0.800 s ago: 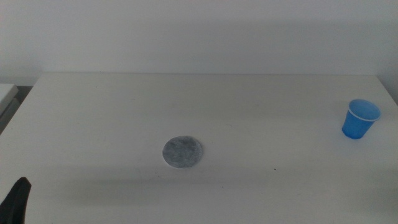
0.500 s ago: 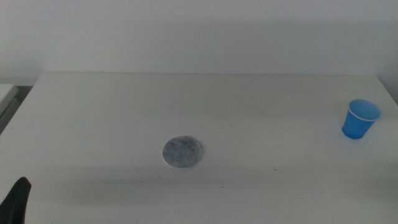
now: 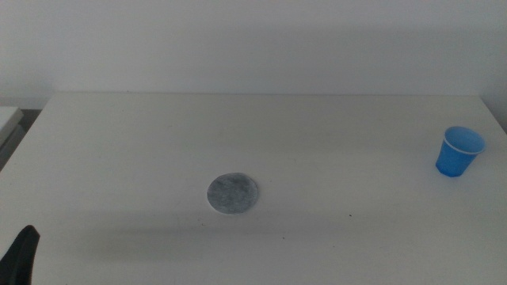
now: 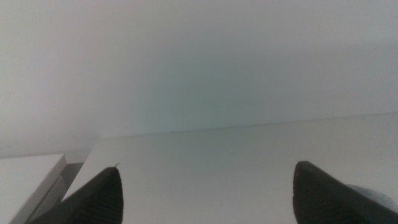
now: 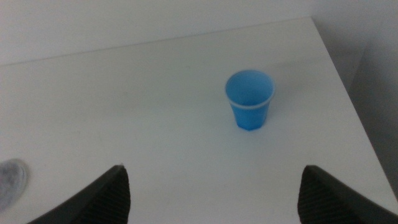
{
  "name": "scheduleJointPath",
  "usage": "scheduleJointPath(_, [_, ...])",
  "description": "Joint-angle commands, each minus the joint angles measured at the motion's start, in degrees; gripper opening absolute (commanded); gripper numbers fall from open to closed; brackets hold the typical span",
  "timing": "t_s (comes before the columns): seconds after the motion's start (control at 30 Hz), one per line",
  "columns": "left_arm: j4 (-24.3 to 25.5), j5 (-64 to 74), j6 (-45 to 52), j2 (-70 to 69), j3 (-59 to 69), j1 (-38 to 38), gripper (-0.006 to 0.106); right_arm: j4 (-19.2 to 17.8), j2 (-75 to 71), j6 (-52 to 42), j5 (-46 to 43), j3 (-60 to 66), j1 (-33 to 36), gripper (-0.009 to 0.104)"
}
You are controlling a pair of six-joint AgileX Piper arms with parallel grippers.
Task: Place an empty cup on a cup mat.
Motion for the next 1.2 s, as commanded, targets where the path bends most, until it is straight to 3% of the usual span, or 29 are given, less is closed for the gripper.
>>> scheduleJointPath(0.0, [-0.1,-0.3,-0.2,-0.2,0.0,-0.1,0.094,0.0,3.9,-0.3,0.6,-4.4,-0.4,0.093])
scheduleJointPath(0.23, [-0.1,-0.3,-0.2,-0.2,0.0,-0.1,0.094,3.8,7.7,0.2,-3.9,-6.9,-0.4,0.093])
scheduleJointPath(0.33, [-0.1,-0.3,-0.2,-0.2,0.0,-0.1,0.094,3.4,8.7,0.5,-3.1,-8.6,-0.5,0.093])
scheduleJointPath(0.57, [-0.1,-0.3,-0.2,-0.2,0.0,-0.1,0.094,-5.9,19.0,8.9,7.3,-20.0,-0.5,0.093])
scheduleJointPath(0.83, [-0.1,-0.3,-0.2,-0.2,0.0,-0.1,0.094,-9.5,36.9,9.0,14.9,-36.2,-0.6,0.093])
scheduleJointPath(0.97, [-0.1,-0.3,-0.2,-0.2,0.0,-0.1,0.094,-8.2,45.6,8.1,17.3,-42.8,-3.0,0.093])
scheduleJointPath(1.17, [-0.1,-0.3,-0.2,-0.2,0.0,-0.1,0.094,-1.4,55.9,3.8,18.0,-47.4,-8.1,0.093])
